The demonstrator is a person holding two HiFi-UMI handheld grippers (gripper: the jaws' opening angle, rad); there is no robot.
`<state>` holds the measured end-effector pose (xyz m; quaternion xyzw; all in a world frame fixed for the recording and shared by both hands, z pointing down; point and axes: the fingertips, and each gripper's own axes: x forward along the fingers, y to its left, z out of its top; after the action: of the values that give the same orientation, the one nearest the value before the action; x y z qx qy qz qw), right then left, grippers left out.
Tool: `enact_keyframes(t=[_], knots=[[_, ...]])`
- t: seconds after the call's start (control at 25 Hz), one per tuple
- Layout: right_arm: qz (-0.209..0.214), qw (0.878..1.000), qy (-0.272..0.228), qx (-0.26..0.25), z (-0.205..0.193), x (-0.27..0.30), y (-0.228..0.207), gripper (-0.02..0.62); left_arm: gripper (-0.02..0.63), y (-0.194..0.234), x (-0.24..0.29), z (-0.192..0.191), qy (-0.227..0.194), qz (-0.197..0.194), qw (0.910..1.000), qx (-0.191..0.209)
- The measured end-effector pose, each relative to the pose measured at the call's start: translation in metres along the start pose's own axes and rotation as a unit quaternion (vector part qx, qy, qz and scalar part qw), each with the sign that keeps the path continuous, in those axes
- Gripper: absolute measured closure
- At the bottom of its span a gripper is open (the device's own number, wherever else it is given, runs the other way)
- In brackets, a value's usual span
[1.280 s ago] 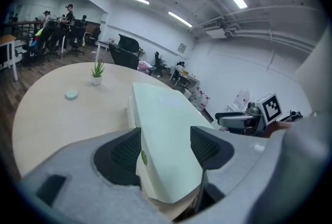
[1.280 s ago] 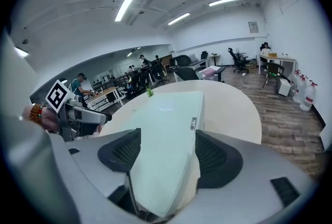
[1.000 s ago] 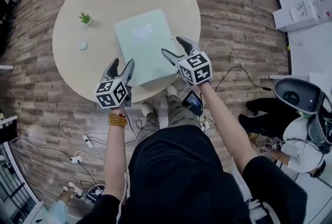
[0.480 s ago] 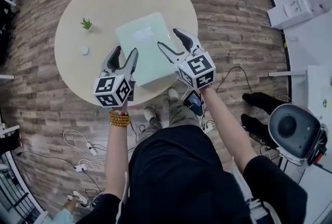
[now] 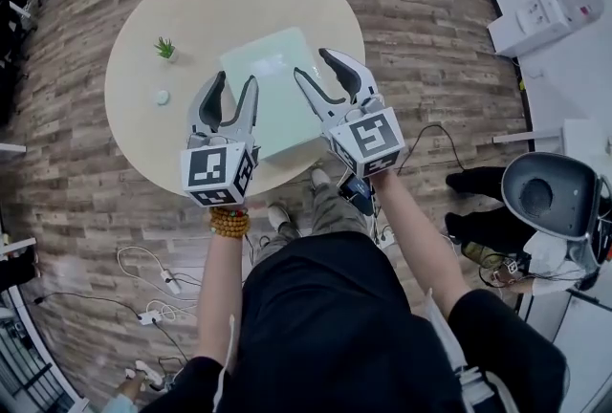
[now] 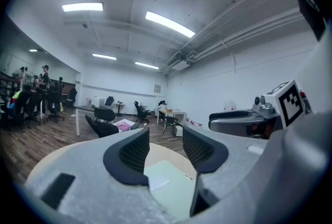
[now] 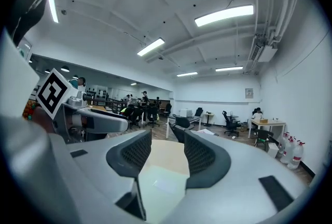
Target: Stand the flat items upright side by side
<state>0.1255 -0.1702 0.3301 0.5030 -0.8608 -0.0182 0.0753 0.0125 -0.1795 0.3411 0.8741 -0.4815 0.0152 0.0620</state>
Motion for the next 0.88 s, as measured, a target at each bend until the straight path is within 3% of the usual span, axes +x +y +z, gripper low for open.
enact_keyframes(t=[0.24, 0.48, 0.56, 0.88], knots=[[-0.024, 0.999, -0.032, -0.016, 0.016, -0.007, 0.017, 0.456, 0.462, -0.005, -0.015, 0.014, -0.034, 0.008, 0.9988, 0.033], [-0.042, 0.998, -0.047, -0.025, 0.016, -0.015, 0.043, 0.557, 0.594, -0.011, -0.032, 0.013, -0.052, 0.013, 0.9975, 0.047], [-0.042, 0.998, -0.045, -0.028, 0.012, -0.017, 0.053, 0.598, 0.597, -0.013, -0.036, 0.009, -0.051, 0.009, 0.9974, 0.050], [-0.033, 0.999, -0.025, -0.022, -0.006, -0.020, 0.097, 0.600, 0.597, -0.009, -0.053, -0.008, -0.032, 0.006, 0.9983, 0.048]])
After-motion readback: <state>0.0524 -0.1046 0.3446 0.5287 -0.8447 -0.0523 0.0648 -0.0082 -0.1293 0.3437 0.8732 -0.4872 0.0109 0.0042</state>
